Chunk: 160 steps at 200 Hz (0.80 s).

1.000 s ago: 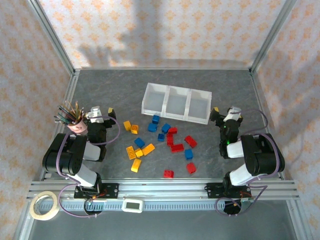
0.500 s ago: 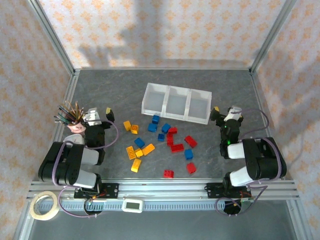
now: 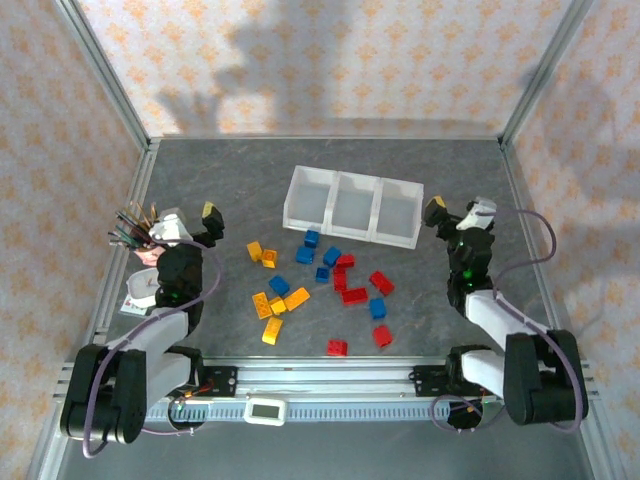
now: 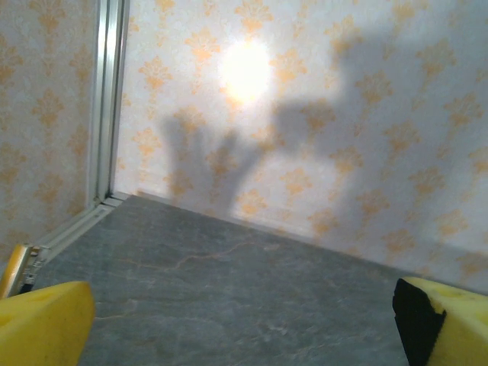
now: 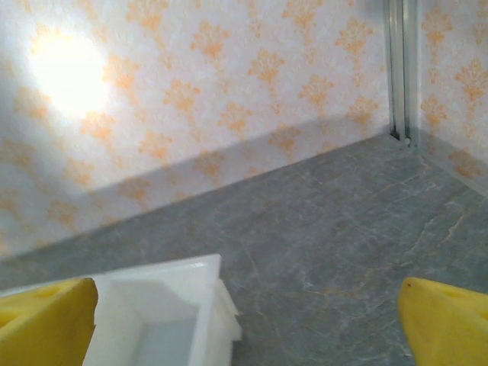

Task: Sort the legos into containers by color
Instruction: Pick up the lego from the center of the table.

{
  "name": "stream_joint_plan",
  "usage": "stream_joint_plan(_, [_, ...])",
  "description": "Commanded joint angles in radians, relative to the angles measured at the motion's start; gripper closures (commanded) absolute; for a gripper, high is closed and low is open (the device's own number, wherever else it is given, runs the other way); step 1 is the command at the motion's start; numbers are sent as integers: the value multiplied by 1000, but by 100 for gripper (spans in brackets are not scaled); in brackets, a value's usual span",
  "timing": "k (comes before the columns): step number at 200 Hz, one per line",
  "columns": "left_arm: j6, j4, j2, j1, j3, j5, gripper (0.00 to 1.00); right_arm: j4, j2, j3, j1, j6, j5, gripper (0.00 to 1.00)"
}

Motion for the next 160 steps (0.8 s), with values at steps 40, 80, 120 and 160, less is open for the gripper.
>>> stream_joint_plan(40, [-346, -197, -104, 5, 25, 19, 0, -399, -29, 120, -8, 403, -4, 0])
stream_joint_plan(80, [-475, -399, -87, 6, 87, 109, 1, -553, 38, 218, -6, 354, -142, 0])
stream_joint_plan(120, [-545, -560, -84, -47, 126, 190, 1, -737, 93, 318, 37, 302, -160, 0])
stream_joint_plan(160, [-599, -700, -124, -192, 143, 168, 1, -865, 112, 365, 112, 260, -197, 0])
